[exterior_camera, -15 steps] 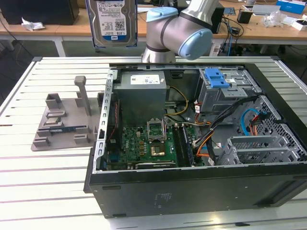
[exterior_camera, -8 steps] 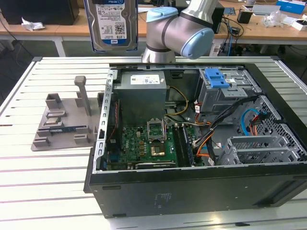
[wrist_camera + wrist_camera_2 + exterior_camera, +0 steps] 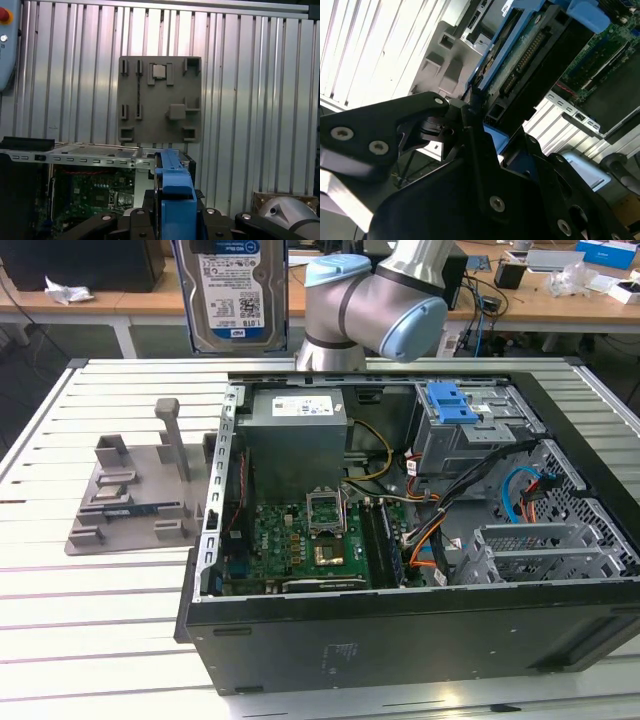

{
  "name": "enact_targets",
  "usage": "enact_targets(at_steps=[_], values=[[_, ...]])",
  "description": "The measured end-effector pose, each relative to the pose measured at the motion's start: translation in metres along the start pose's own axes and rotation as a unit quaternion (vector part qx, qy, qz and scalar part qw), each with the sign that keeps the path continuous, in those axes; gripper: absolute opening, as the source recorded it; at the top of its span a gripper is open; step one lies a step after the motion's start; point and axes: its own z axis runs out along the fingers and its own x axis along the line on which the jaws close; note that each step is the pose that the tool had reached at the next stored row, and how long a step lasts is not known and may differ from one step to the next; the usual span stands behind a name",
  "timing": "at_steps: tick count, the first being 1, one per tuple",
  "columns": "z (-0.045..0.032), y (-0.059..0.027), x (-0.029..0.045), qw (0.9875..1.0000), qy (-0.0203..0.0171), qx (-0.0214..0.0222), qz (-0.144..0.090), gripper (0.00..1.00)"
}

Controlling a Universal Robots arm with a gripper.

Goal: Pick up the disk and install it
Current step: 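Pick up the disk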

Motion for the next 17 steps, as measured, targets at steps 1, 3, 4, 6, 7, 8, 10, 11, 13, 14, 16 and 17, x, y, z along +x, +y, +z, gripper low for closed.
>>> enact_targets(at_steps=[1, 3, 4, 6, 7, 8, 10, 11, 13, 14, 16, 17], values=[[0.0, 0.0, 0.0012, 1.0, 0.0, 0.0, 0.0, 0.37], [0.0, 0.0, 0.0035, 1.0, 0.0, 0.0, 0.0, 0.37], [0.0, 0.0, 0.0044, 1.0, 0.0, -0.0001, 0.0, 0.37], [0.0001, 0.0, 0.0065, 1.0, 0.0, 0.0, 0.0, 0.37], [0.0002, 0.0, 0.0077, 1.0, 0.0, 0.0, 0.0, 0.37], [0.0002, 0.0001, 0.0088, 1.0, 0.0, 0.0, 0.0, 0.37], [0.0002, 0.0002, 0.0114, 1.0, 0.0, 0.0, 0.0, 0.37], [0.0003, 0.0003, 0.0137, 1.0, 0.0, 0.0, 0.0, 0.37], [0.0004, 0.0005, 0.0183, 1.0, 0.0, 0.0, 0.0, 0.37], [0.0005, 0.0005, 0.0198, 1.0, 0.0, 0.0, 0.0, 0.37], [0.0006, 0.0006, 0.0218, 1.0, 0.0, 0.0, 0.0, 0.37], [0.0007, 0.0007, 0.0238, 1.0, 0.0, 0.0, 0.0, 0.37]])
